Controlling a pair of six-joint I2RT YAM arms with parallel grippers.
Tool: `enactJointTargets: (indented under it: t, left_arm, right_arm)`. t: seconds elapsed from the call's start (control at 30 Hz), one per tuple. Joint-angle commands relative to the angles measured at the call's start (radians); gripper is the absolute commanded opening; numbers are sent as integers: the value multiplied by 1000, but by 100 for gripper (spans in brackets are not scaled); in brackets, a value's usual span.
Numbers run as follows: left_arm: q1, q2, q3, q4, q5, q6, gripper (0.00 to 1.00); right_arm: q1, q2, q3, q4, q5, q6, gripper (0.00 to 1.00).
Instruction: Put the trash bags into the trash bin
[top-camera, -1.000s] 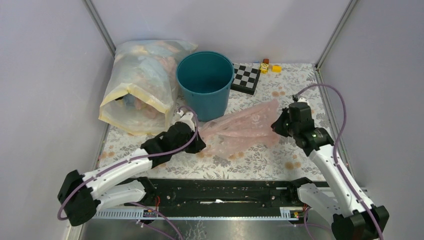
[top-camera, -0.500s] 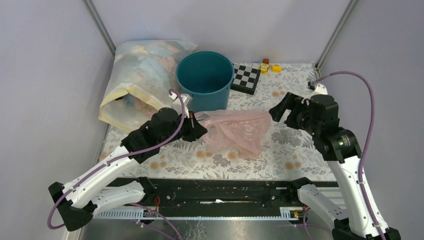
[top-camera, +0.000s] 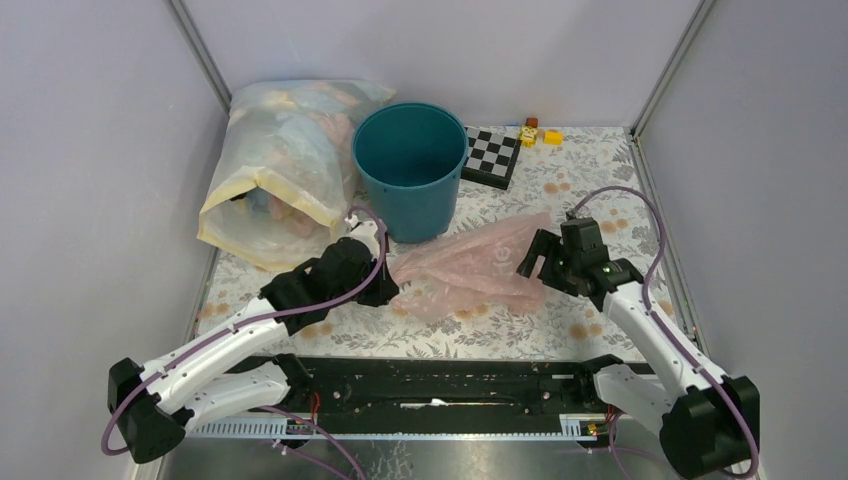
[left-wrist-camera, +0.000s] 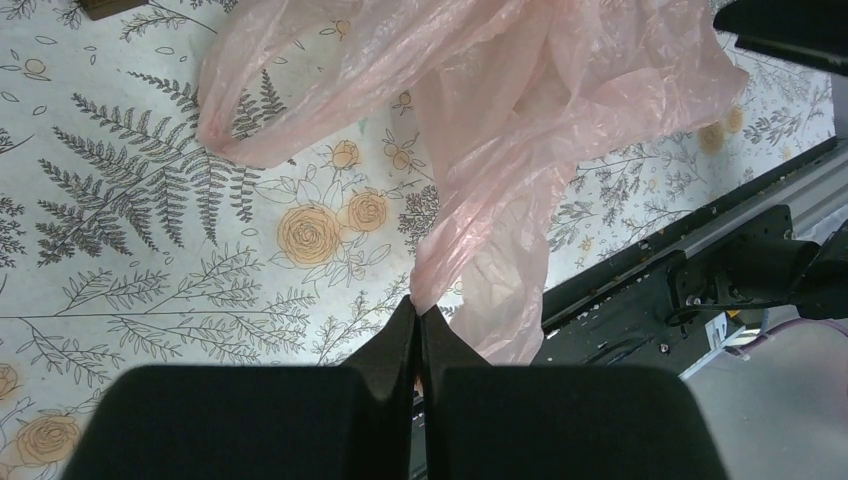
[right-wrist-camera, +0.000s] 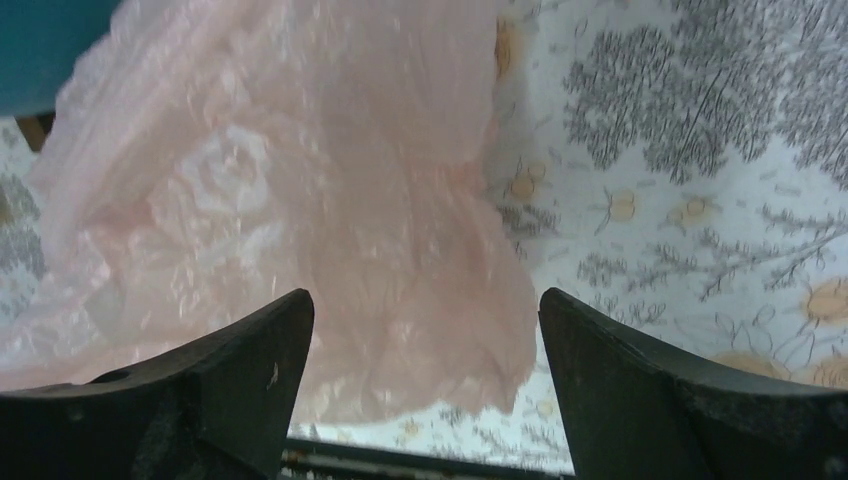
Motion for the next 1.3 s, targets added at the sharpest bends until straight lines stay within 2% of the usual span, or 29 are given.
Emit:
enactJointTargets:
  t: [0.0, 0.1, 0.23, 0.33, 0.4, 0.5, 0.57, 0.6, 0.63, 0.83, 1.0, 1.27]
  left_arm:
    - [-3, -6, -6, 36, -29, 24, 0]
    - [-3, 3, -12, 45, -27, 24, 0]
    - [-3, 14, -21, 63, -11, 21, 0]
    - [-3, 19, -24, 67, -8, 21, 0]
    - [-3, 18, -26, 68, -8, 17, 0]
    - [-3, 14, -26, 71, 3, 16, 0]
    - [-3, 12, -27, 80, 21, 18, 0]
    - [-3, 9, -29, 88, 34, 20, 0]
    - [-2, 8, -29, 94, 58, 25, 0]
    - [-3, -20, -2, 107, 138, 29, 0]
    - [-3, -34, 35, 139, 268, 38, 0]
    - [-11, -14, 196, 177, 441, 30, 0]
  right_arm:
    - [-7, 67, 36, 159, 107, 7, 91]
    - [-12, 113, 50, 196, 131, 6, 96]
    - [-35, 185, 61, 263, 84, 19, 96]
    - [-51, 241, 54, 326, 35, 38, 90]
    - [-59, 275, 47, 351, -5, 53, 76]
    - [-63, 293, 32, 376, -49, 58, 47]
    - [-63, 278, 29, 376, -54, 46, 24]
    - [-64, 266, 33, 366, -53, 35, 4]
    - [-65, 254, 45, 341, -49, 28, 0]
    - [-66, 110, 127, 193, -55, 7, 0]
    - [-66, 17, 222, 96, -81, 14, 0]
    - [-66, -49, 452, -113, -57, -35, 0]
